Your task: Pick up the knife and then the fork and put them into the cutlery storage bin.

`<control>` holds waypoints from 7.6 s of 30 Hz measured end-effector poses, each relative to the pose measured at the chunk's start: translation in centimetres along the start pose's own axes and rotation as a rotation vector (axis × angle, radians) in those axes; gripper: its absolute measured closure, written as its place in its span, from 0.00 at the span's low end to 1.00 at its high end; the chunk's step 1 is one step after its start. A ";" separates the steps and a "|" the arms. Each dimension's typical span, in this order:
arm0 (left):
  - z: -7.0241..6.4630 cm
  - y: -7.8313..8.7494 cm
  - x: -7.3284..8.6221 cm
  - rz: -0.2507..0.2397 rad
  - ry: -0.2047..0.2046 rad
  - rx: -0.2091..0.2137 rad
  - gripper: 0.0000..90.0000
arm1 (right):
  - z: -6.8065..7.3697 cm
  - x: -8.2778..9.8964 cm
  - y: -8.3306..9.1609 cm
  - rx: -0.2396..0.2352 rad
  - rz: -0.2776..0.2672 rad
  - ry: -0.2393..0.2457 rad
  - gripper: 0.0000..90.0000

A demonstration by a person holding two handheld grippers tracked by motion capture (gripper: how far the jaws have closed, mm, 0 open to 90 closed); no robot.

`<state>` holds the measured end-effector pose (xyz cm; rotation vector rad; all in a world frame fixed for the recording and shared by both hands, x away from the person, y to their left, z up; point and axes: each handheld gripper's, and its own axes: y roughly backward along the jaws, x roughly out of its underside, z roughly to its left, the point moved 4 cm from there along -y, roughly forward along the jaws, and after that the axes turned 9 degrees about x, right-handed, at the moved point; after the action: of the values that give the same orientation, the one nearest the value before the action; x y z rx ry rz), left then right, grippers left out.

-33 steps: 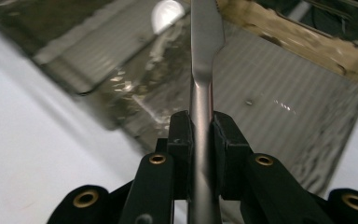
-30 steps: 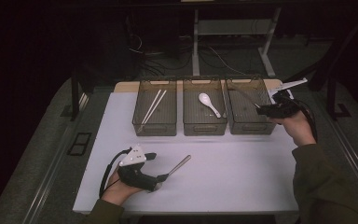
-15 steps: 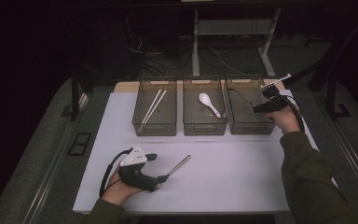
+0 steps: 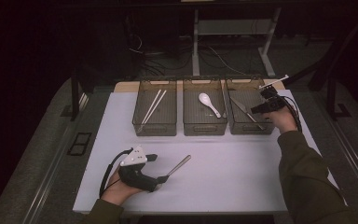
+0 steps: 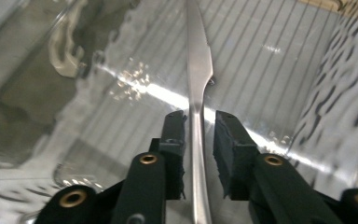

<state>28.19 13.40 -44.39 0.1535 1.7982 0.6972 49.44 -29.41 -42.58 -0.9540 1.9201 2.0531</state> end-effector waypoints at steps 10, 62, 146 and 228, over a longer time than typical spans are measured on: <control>0.1 0.0 0.0 -0.003 0.002 -0.002 0.15 | -0.6 -0.1 2.9 -0.080 -0.113 -0.044 0.55; 0.2 -3.2 1.7 0.216 0.046 -0.004 0.89 | 11.1 16.0 7.9 -0.306 -0.332 0.269 0.28; -5.8 -8.0 -7.3 0.283 -0.377 0.355 0.94 | 22.6 12.3 7.7 -0.623 -0.117 0.928 0.72; -0.5 -1.3 0.5 0.015 -0.007 -0.075 0.00 | 4.1 1.1 9.1 -0.223 -0.254 0.253 0.96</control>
<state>27.91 12.40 -45.35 0.1195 1.7633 0.7726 42.39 -27.32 -35.74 -1.4894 1.5913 2.1069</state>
